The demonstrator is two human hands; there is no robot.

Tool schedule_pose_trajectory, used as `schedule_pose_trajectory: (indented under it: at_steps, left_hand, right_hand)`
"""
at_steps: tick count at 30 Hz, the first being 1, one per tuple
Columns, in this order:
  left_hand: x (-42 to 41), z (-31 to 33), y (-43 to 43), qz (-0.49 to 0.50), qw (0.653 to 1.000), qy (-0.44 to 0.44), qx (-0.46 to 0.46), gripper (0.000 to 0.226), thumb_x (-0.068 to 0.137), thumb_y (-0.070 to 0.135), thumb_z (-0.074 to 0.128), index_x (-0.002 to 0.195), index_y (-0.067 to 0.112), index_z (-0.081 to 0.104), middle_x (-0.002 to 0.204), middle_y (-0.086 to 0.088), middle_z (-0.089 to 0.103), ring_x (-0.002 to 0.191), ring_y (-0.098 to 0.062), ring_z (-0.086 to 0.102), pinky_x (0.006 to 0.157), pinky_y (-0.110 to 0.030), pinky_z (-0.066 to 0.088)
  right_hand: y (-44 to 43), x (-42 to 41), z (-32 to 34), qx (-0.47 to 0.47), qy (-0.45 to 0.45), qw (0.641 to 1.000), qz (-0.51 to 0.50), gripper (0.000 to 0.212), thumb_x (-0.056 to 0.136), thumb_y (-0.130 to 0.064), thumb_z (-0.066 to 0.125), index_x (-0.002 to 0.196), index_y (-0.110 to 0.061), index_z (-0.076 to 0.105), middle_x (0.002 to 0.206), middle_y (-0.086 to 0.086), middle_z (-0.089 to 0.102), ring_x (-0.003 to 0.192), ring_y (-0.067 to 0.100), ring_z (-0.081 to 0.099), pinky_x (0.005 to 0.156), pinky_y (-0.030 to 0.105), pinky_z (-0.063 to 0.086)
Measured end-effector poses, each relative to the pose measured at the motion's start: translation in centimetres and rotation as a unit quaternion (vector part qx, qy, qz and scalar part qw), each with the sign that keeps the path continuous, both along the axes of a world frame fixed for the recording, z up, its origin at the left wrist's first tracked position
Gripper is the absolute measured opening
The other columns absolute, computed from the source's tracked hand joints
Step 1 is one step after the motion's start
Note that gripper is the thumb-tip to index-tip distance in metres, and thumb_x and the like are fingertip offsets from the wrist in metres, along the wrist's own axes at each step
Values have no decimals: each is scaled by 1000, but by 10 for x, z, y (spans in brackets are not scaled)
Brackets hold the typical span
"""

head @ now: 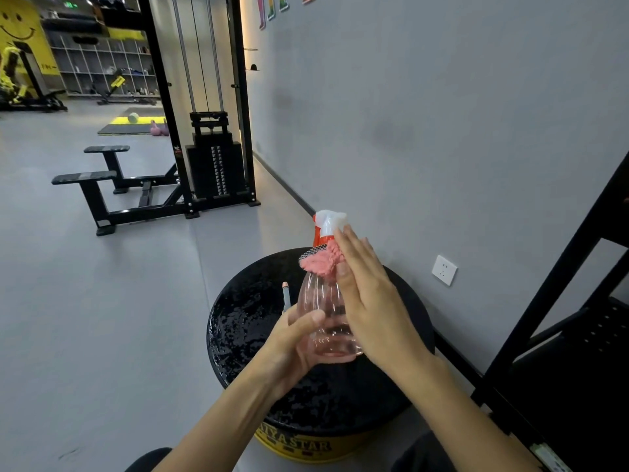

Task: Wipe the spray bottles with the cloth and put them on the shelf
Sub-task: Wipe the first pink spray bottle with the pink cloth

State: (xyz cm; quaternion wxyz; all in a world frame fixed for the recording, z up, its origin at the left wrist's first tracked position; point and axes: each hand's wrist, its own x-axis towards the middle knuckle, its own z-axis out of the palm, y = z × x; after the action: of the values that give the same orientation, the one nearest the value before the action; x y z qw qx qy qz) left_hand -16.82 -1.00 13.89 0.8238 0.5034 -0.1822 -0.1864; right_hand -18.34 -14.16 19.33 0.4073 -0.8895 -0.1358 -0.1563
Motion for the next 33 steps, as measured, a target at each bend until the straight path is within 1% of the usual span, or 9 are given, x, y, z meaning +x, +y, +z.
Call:
schedule_pose_trajectory:
  at_steps: [2, 5, 10, 14, 18, 23, 28, 31, 33]
  left_hand:
    - [0, 1, 2, 17, 1000, 13, -16, 88, 36, 50, 94, 110, 12, 65, 91, -11, 75, 77, -25, 73, 63, -36, 60]
    - [1, 2, 3, 18, 999, 25, -41, 86, 28, 44, 96, 101, 11, 64, 83, -6, 75, 71, -19, 73, 57, -30, 58]
    - [-2, 1, 2, 5, 1000, 2, -5, 75, 35, 52, 93, 100, 19, 74, 93, -7, 76, 81, -24, 74, 67, -35, 59]
    - [-3, 0, -1, 12, 1000, 10, 9, 70, 39, 53, 92, 99, 21, 77, 99, -14, 75, 87, -31, 73, 72, -41, 59]
    - [-3, 2, -2, 24, 1000, -1, 12, 63, 36, 59, 89, 87, 24, 80, 83, -7, 76, 74, -21, 74, 66, -35, 59]
    - [-4, 2, 1, 29, 999, 11, -14, 62, 35, 57, 90, 82, 19, 77, 72, -3, 73, 58, -13, 69, 56, -26, 56]
    - [-4, 1, 0, 13, 1000, -6, 5, 60, 50, 54, 87, 99, 20, 76, 94, -12, 75, 83, -27, 73, 71, -40, 59]
    - [-5, 3, -2, 24, 1000, 8, 13, 41, 59, 45, 74, 94, 24, 78, 91, -9, 75, 81, -25, 73, 70, -38, 59]
    - [-4, 2, -2, 37, 999, 21, 16, 41, 62, 47, 64, 93, 24, 78, 92, -10, 75, 80, -24, 72, 69, -38, 59]
  right_hand:
    - [4, -12, -8, -21, -7, 1000, 14, 54, 97, -53, 16, 149, -50, 3, 156, -34, -5, 143, -8, -15, 122, 46, 12]
    - [9, -24, -21, -44, -32, 998, 22, 53, 98, -50, 15, 148, -51, -3, 154, -36, -13, 143, -4, -21, 121, 47, 14]
    - [6, -11, -9, -14, -14, 1000, 18, 52, 100, -46, 19, 149, -49, 4, 155, -34, -10, 143, -5, -19, 122, 47, 13]
    - [2, 1, 3, -1, -10, 1000, 10, 51, 101, -43, 21, 151, -45, 8, 156, -33, -4, 144, -6, -13, 123, 41, 8]
    - [4, -8, -3, -14, -18, 1000, 14, 52, 101, -45, 20, 151, -46, 4, 155, -35, -5, 144, -8, -13, 122, 45, 11]
    - [10, -24, -19, -27, -30, 999, 11, 52, 100, -48, 13, 150, -46, 0, 154, -36, -8, 144, -7, -14, 123, 36, 10]
    - [3, -7, -5, -6, -27, 1000, -1, 51, 103, -40, 21, 151, -44, 5, 155, -35, -4, 143, -10, -11, 122, 44, 11]
    - [3, -1, 1, -28, -42, 999, 0, 51, 103, -41, 21, 152, -41, 5, 156, -32, -6, 143, -9, -12, 122, 44, 12]
    - [4, -6, -2, -45, -46, 998, 5, 52, 102, -43, 19, 152, -39, 4, 157, -30, -7, 143, -10, -13, 123, 42, 11]
